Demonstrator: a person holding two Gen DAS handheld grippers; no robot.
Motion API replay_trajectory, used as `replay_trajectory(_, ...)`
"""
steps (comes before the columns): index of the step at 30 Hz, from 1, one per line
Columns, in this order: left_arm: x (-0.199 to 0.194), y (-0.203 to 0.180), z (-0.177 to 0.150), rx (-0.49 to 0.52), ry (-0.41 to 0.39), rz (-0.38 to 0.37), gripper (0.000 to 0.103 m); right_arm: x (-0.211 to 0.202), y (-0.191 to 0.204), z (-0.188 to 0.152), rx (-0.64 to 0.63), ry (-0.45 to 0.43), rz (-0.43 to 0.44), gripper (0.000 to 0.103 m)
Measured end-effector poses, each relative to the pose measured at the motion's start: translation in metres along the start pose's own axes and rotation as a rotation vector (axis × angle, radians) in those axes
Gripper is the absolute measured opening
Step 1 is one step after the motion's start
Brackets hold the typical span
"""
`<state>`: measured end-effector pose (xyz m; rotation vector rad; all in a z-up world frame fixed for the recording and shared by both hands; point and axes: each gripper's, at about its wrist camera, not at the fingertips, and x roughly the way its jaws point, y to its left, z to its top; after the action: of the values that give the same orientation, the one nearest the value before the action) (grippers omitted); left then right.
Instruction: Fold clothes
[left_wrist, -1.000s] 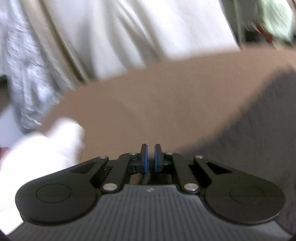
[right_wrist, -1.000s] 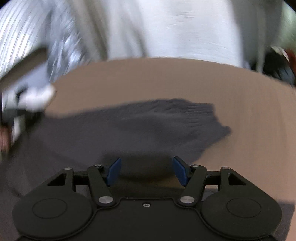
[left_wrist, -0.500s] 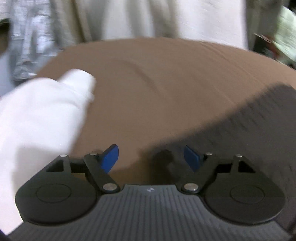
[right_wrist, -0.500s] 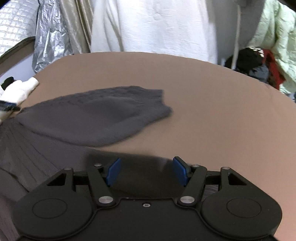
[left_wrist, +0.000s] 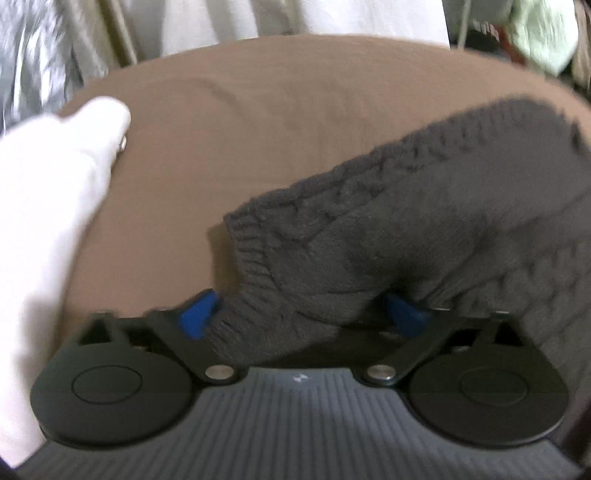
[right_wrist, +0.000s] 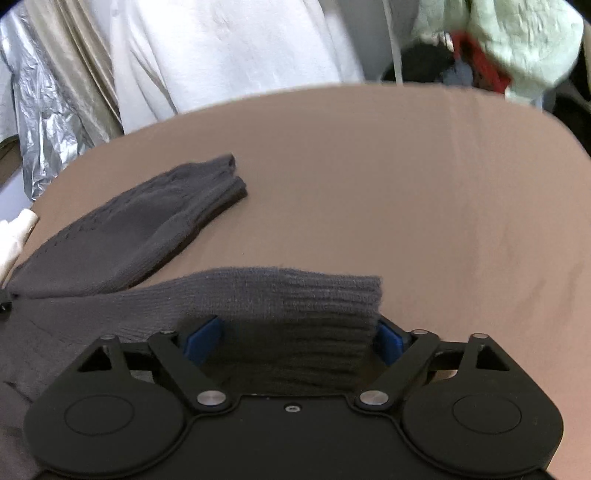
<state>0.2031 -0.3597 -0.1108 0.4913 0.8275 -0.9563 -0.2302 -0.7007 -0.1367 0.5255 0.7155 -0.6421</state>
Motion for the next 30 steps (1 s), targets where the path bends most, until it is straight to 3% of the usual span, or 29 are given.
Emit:
replay_trajectory(1, -0.003, -0.007, -0.001, 0.028, -0.016, 0.023, 0.016, -0.001, 0.010, -0.002, -0.076, -0.039, -0.056, 0.018)
replay_trajectory(4, -0.008, -0.034, -0.004, 0.149, -0.078, 0.132, 0.011, -0.009, 0.046, -0.006, -0.282, -0.168, -0.180, 0.010)
replay_trajectory(6, -0.010, -0.049, -0.002, 0.216, -0.137, 0.218, 0.011, -0.016, 0.054, 0.001, -0.312, -0.214, -0.228, 0.009)
replay_trajectory(7, -0.011, -0.049, 0.003, 0.202, -0.163, 0.242, 0.011, -0.019, 0.057, 0.004, -0.325, -0.236, -0.252, 0.009)
replay_trajectory(15, -0.023, -0.021, 0.072, -0.062, -0.359, 0.414, 0.011, -0.023, 0.072, 0.056, -0.353, -0.374, -0.450, 0.004)
replay_trajectory(16, -0.019, -0.017, 0.083, -0.107, -0.354, 0.440, 0.012, -0.020, 0.071, 0.064, -0.324, -0.395, -0.477, 0.005)
replay_trajectory(17, -0.013, -0.015, 0.092, -0.135, -0.326, 0.459, 0.014, -0.012, 0.069, 0.074, -0.280, -0.353, -0.463, 0.009)
replay_trajectory(18, -0.004, -0.013, 0.099, -0.142, -0.263, 0.463, 0.029, -0.003, 0.067, 0.084, -0.235, -0.308, -0.447, 0.027)
replay_trajectory(19, 0.006, -0.014, 0.104, -0.139, -0.177, 0.467, 0.041, 0.003, 0.072, 0.086, -0.215, -0.277, -0.486, 0.041)
replay_trajectory(21, 0.014, -0.019, 0.094, -0.160, -0.065, 0.460, 0.044, 0.009, 0.086, 0.082, -0.181, -0.235, -0.556, 0.048)
replay_trajectory(23, -0.004, -0.026, 0.065, -0.178, -0.068, 0.340, 0.054, 0.000, 0.101, 0.065, -0.130, -0.203, -0.434, 0.052)
replay_trajectory(25, -0.023, -0.034, 0.030, -0.190, -0.055, 0.212, 0.068, -0.008, 0.112, 0.043, -0.059, -0.145, -0.179, 0.065)
replay_trajectory(27, -0.040, -0.041, -0.004, -0.214, -0.017, 0.087, 0.070, -0.006, 0.123, 0.019, 0.028, -0.035, 0.031, 0.068)
replay_trajectory(29, -0.052, -0.046, -0.039, -0.254, 0.020, -0.018, 0.075, 0.003, 0.135, -0.003, 0.069, 0.061, 0.149, 0.070)
replay_trajectory(30, -0.058, -0.049, -0.055, -0.272, 0.048, -0.038, 0.080, 0.006, 0.143, -0.016, 0.069, 0.088, 0.145, 0.076)
